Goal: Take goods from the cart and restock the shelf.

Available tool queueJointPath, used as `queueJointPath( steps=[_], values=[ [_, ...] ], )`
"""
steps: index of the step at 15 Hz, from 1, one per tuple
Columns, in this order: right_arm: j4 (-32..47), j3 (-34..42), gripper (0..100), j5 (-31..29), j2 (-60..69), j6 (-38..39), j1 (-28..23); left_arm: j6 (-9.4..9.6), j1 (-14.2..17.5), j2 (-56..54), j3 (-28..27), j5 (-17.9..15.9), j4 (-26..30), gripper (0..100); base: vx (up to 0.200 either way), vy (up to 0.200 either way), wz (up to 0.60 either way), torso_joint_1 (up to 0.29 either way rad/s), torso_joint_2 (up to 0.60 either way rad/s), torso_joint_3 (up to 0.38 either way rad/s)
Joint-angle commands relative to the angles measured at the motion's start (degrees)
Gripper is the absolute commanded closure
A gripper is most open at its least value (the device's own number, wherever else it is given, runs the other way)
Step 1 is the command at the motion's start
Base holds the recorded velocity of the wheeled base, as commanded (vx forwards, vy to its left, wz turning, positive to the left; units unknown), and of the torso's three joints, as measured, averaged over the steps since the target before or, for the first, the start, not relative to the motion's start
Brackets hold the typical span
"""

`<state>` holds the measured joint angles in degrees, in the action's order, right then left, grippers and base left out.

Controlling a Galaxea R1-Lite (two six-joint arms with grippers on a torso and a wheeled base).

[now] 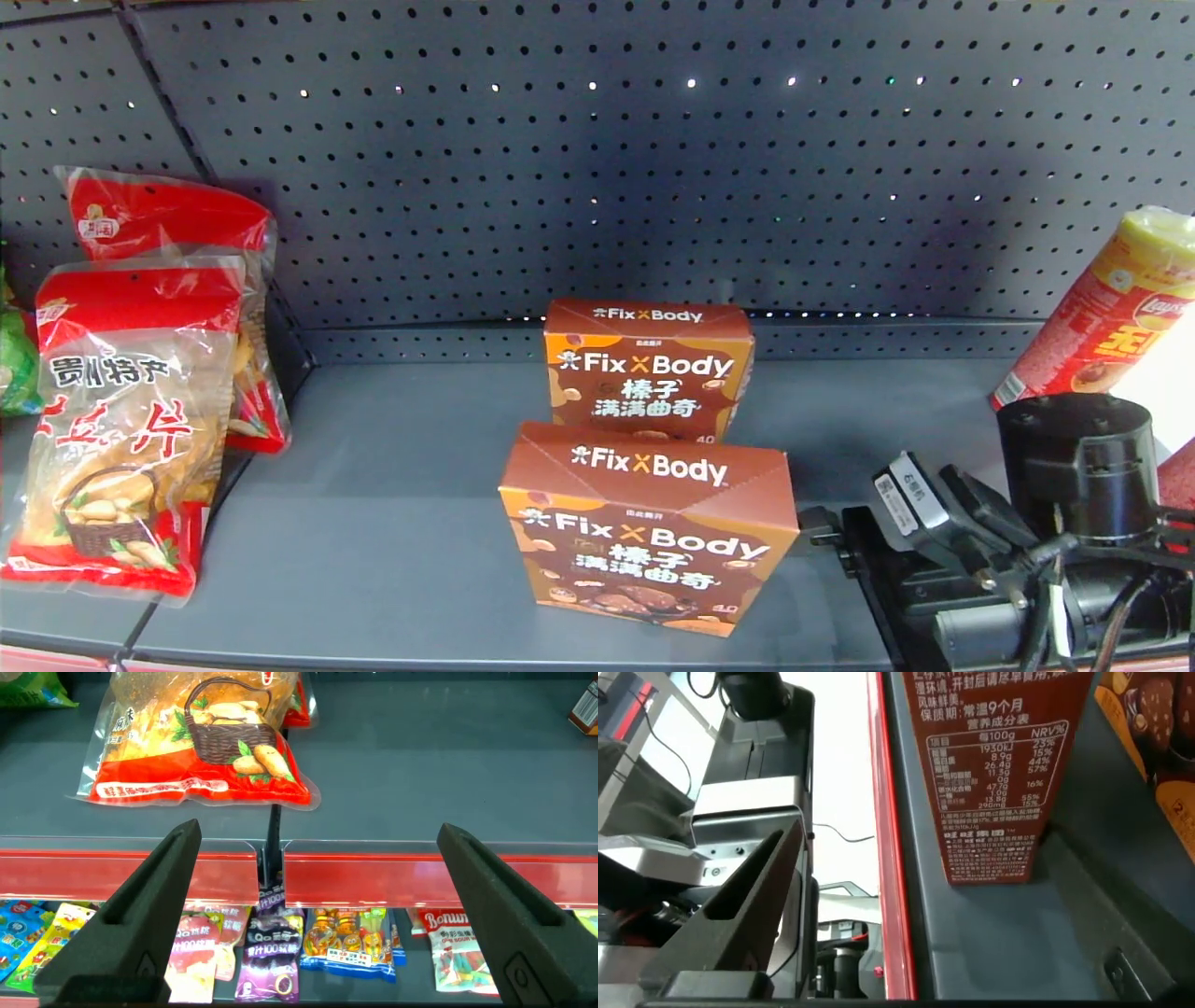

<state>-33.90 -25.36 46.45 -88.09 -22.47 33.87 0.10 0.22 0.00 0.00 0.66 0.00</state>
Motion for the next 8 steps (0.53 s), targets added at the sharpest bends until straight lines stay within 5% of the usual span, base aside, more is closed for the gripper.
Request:
queueJointPath(
  steps=[1,8],
  values=[
    [0.0,0.0,0,-0.1,0.0,0.0,0.0,-0.01,0.0,0.0,0.0,0.0,0.0,0,0.0,0.0,0.0,0.0,0.0,0.0],
    [0.0,0.1,0,-0.7,-0.1,0.1,-6.4,-0.01,0.0,0.0,0.0,0.0,0.0,0,0.0,0.0,0.0,0.0,0.0,0.0]
  ],
)
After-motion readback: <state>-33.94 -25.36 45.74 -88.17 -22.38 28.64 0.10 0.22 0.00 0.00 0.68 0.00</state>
